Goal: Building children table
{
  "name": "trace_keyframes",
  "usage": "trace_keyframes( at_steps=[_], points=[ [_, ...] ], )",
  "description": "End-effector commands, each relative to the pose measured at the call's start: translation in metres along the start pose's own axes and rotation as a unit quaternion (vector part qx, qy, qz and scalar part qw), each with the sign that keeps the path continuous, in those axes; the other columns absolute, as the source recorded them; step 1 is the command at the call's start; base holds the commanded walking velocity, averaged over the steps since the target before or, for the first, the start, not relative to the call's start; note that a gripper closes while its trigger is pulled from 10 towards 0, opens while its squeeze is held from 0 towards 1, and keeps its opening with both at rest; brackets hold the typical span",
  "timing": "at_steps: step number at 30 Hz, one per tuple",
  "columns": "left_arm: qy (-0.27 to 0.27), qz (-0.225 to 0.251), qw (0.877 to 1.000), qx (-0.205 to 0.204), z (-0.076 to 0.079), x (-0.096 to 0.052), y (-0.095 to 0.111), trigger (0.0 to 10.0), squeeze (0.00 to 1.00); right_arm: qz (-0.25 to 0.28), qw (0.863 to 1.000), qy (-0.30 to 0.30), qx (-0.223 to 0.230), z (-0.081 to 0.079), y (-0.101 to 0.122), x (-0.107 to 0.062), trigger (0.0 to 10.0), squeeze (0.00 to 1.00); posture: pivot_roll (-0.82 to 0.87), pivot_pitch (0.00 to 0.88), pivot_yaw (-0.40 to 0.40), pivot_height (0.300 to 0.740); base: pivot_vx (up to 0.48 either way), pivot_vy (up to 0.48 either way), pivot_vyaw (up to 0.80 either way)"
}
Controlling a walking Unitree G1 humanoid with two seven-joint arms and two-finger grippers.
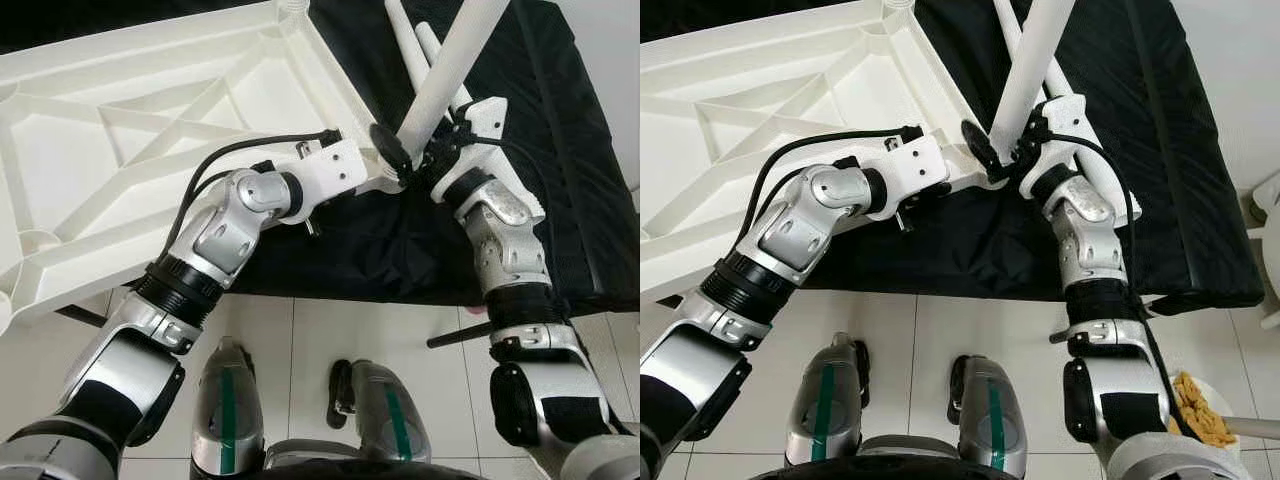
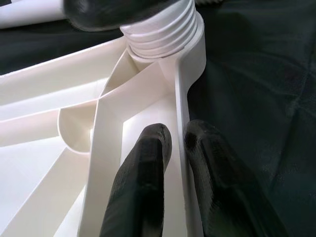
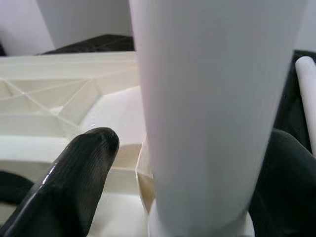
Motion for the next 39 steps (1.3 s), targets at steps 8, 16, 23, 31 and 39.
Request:
trace_keyframes(
  at_steps=[8, 16, 23, 31, 39],
  points=[
    [0.003, 0.005, 1.0, 0.003, -0.002, 0.001, 0.002, 10.0, 0.0, -0.039, 0.998, 0.045, -0.014, 0.011, -0.003, 0.0, 10.0, 0.0, 0.06, 0.041, -0.065, 0.74, 0.0, 0.0, 0.0],
    [0.003, 0.004, 1.0, 0.003, -0.001, 0.001, 0.002, 10.0, 0.0, -0.039, 0.998, 0.057, -0.012, 0.011, -0.004, 0.002, 1.9, 0.0, 0.06, 0.04, -0.062, 0.74, 0.0, 0.0, 0.0],
    [-0.003, -0.008, 1.0, -0.001, 0.002, 0.001, -0.004, 10.0, 0.0, -0.039, 0.997, 0.058, -0.015, 0.014, -0.005, 0.002, 2.0, 0.0, 0.06, 0.043, -0.057, 0.74, 0.0, 0.0, 0.0],
    [-0.012, -0.044, 0.999, -0.009, 0.007, 0.005, -0.017, 10.0, 0.0, -0.04, 0.998, 0.053, -0.02, 0.017, -0.007, 0.003, 10.0, 0.0, 0.06, 0.044, -0.053, 0.74, 0.0, 0.0, 0.0],
    [-0.014, -0.062, 0.998, -0.012, 0.009, 0.007, -0.022, 10.0, 0.0, -0.028, 0.998, 0.044, -0.017, 0.017, -0.006, 0.004, 10.0, 0.0, 0.06, 0.043, -0.054, 0.74, 0.0, 0.0, 0.0]
  ],
)
Point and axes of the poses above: a point about 5 cm out from each wrist's last joint towards the gripper, its own x axis pointing out of the wrist towards the gripper, its own y axis along the axis of the wrist's last joint, z = x × y, the point moved 6 cm from there along x, pointing out of the wrist towards the gripper, and after that the axes turned 13 degrees about x, right-handed, at the moved point
